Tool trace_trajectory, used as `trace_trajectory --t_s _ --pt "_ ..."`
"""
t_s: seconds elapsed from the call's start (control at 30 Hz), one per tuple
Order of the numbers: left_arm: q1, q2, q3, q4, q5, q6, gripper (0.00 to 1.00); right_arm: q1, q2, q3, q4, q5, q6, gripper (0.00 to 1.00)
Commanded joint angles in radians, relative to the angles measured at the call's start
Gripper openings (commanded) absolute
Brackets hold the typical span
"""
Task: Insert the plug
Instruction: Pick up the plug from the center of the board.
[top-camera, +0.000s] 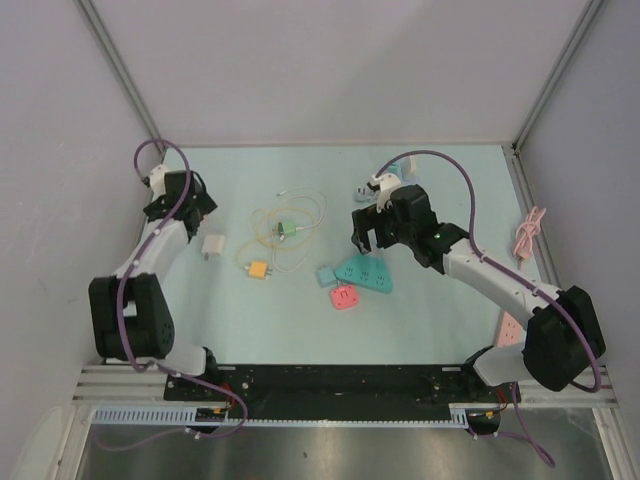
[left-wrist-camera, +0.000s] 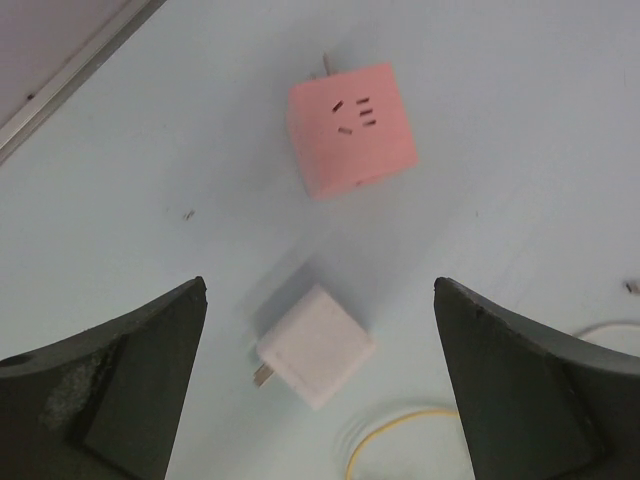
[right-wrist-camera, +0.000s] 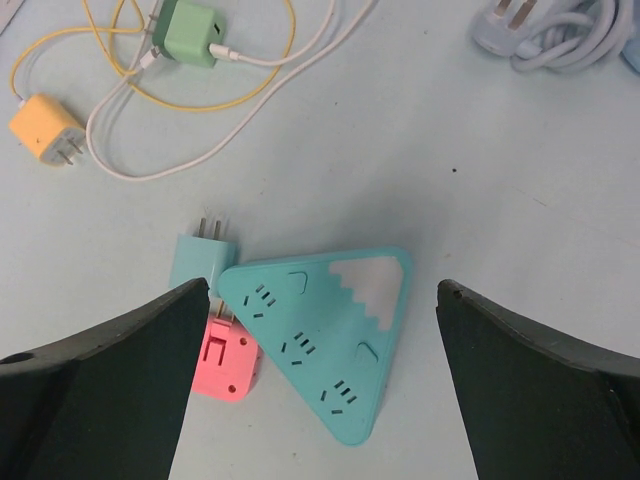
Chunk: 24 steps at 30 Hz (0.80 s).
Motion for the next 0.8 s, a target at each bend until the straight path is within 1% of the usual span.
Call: trace_trajectory --t_s 0.0,0.07,0.1,0.2,0.47,0.63,0.73,0.77 --pt "0.031 0.171 0.173 0.074 -0.027 -0.028 1.00 -0.005 -0.044 -0.016 0.058 -0.005 -0.034 1.00" --pt "0.036 0.227 0.205 0.082 -0.030 -0.031 1.00 -0.005 -0.048 -0.025 0.064 -0.013 -0.042 1.00" --pt "0.042 0.279 0.239 0.080 -0.030 -0.034 1.00 -0.005 -0.052 -0.027 0.064 -0.020 -0.044 1.00" --pt "0.045 0.377 0.315 0.019 -0.041 -0.058 1.00 -0.005 -0.044 -0.029 0.057 -0.027 -0.053 1.00" --pt "0.065 0.537 0.435 -0.001 -0.048 -0.058 1.00 -0.002 -0.007 -0.029 0.049 -0.060 -0.071 1.00" --pt "0.084 0.606 0.510 -0.041 -0.032 -0.049 1.00 0.022 0.014 -0.029 0.046 -0.057 -0.071 1.00" --pt "0.088 0.617 0.523 -0.050 -0.032 -0.031 0.96 0.047 0.022 -0.029 0.047 -0.048 -0.106 1.00" --pt "0.091 0.614 0.521 -0.052 -0.030 -0.026 0.91 0.051 0.027 -0.029 0.052 -0.045 -0.106 1.00"
